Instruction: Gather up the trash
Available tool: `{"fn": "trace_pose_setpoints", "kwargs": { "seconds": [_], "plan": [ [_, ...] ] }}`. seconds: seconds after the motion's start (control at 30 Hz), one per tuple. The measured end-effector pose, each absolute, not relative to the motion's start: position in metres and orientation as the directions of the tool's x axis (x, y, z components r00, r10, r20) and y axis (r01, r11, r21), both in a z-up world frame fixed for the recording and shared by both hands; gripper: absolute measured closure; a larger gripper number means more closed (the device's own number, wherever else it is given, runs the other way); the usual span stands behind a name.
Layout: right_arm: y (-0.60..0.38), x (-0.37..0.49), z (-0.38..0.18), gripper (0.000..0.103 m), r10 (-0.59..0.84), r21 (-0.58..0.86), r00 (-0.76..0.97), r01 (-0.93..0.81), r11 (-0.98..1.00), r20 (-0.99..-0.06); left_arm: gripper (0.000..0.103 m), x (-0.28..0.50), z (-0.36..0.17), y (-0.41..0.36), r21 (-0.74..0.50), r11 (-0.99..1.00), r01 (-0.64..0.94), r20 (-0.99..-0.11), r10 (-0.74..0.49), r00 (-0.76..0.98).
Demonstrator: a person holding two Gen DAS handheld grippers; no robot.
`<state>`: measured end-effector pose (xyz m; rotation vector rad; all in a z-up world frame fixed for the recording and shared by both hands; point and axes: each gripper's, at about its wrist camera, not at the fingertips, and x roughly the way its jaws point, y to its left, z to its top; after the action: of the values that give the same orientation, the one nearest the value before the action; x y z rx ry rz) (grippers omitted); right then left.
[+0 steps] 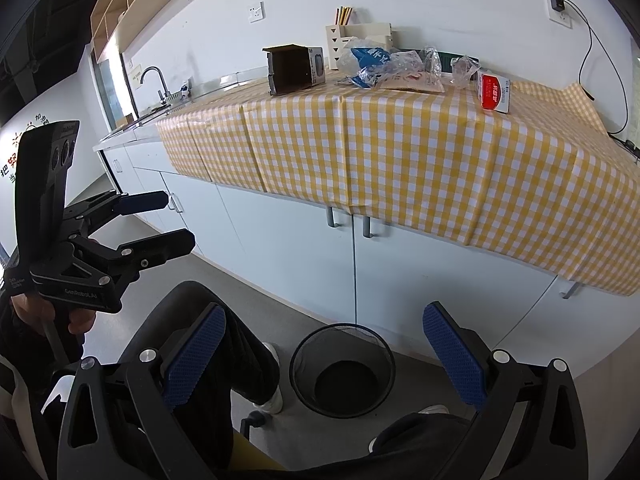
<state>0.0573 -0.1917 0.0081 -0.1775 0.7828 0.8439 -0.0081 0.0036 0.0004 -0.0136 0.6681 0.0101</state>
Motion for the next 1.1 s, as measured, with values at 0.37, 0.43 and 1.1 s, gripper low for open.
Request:
{"fn": "trace_pose_setpoints", "kwargs": {
  "seconds": [0.37, 0.43, 1.1],
  "plan": [
    [-0.189, 0.056, 0.008, 0.003, 0.604, 0.152, 0.409, -0.73, 0.666, -0.684, 0.004, -0.011, 0.001, 0.003, -0.008, 1.0, -0.012, -0.617, 0.004, 0.787],
    [-0.189, 0.056, 0.008, 0.003, 0.604, 0.151, 0.41, -0.73, 0.667, -0.684, 0.004, -0.012, 0.001, 0.003, -0.008, 1.0, -0.012, -0.616, 0.005, 0.788],
    [-0.192, 0.052, 0.019, 0.003, 0.601, 0.142, 0.444, -0.714, 0.685, -0.665, 0.004, -0.018, 0.012, 0.006, 0.0, 1.0, -0.025, -0.6, 0.02, 0.799]
  ]
}}
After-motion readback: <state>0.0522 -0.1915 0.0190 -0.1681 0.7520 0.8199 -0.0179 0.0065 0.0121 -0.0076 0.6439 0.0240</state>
